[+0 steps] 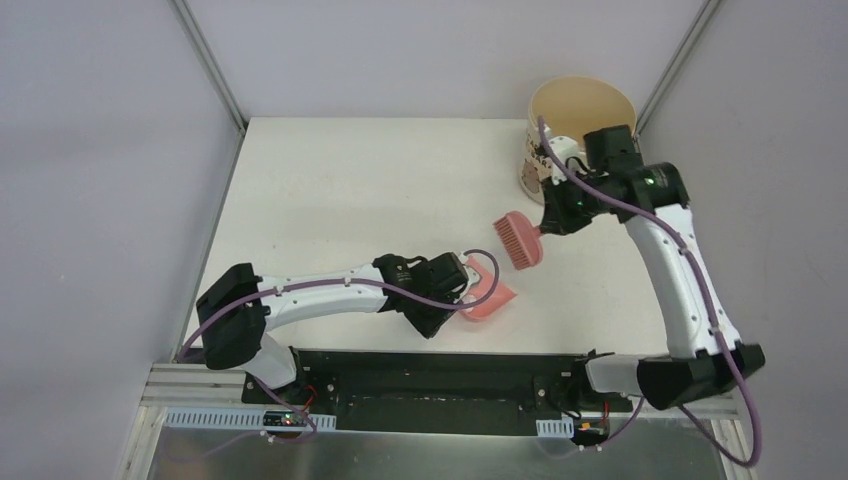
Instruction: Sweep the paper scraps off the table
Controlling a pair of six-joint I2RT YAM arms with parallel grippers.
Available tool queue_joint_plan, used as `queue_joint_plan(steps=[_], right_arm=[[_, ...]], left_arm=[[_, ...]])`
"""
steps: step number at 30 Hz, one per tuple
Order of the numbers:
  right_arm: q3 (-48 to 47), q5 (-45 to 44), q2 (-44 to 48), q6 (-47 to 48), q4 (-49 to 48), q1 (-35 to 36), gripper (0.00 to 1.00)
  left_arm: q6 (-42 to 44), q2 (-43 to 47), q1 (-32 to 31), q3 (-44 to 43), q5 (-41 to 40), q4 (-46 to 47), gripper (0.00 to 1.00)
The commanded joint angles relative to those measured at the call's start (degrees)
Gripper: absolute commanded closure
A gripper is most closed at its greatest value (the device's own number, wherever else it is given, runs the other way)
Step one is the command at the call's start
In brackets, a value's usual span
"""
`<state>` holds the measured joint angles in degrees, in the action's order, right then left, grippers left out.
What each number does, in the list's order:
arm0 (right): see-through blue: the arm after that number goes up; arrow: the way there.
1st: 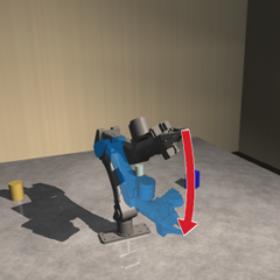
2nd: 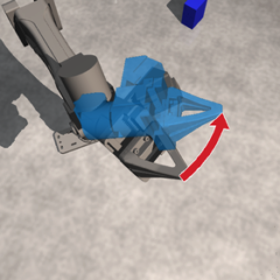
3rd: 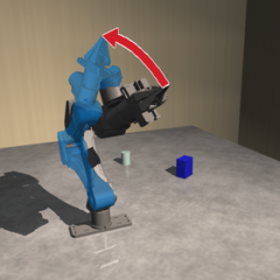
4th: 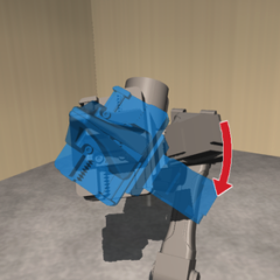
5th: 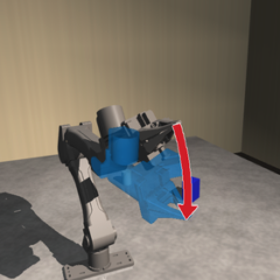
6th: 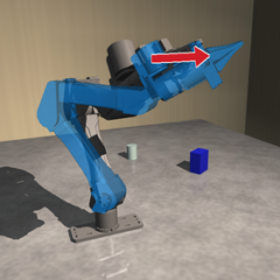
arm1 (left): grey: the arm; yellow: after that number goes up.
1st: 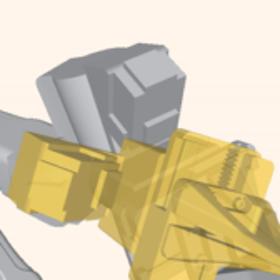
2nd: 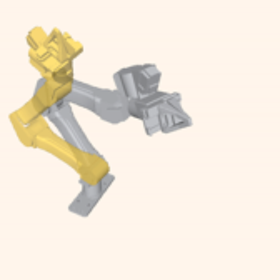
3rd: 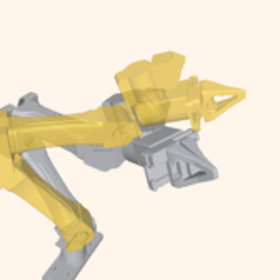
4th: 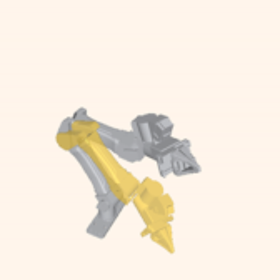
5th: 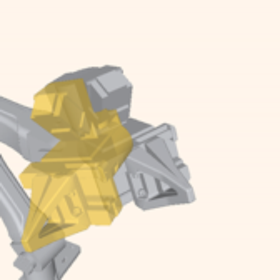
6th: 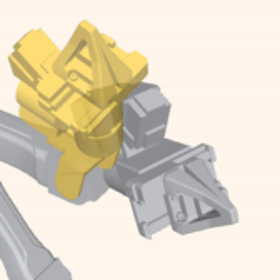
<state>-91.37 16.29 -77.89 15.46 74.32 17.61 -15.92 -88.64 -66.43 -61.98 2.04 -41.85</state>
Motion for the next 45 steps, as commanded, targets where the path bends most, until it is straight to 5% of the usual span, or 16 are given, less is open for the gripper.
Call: queue_joint_plan(steps=[1,8,15,22,33,45], right_arm=[[-0.5,0.0,8.9,5.5,1.5,-6.4,1.0],[-3.1,7.3,15.2,9.3,5.4,-13.3,1.0],[6.3,-4.4,18.8,3.4,0.2,-19.8,1.0],[12.0,0.9,20.0,0.1,0.4,-28.1,1.0],[19.8,0.8,23.7,-2.3,-1.5,-28.4,1.0],[23.3,2.6,25.7,-3.5,-4.3,-28.4,1.0]], left_arm=[[-2.6,5.1,-0.5,-0.4,1.1,3.4,1.0],[-3.8,6.1,-0.7,-2.0,0.7,3.3,1.0],[-2.9,7.5,-0.4,-10.9,-7.6,-2.5,1.0],[2.5,-2.6,0.6,-29.8,-13.6,-9.9,1.0],[7.5,-18.6,1.2,-54.9,-23.3,-10.8,1.0],[12.0,-38.0,4.3,-83.1,-25.2,-6.5,1.0]])
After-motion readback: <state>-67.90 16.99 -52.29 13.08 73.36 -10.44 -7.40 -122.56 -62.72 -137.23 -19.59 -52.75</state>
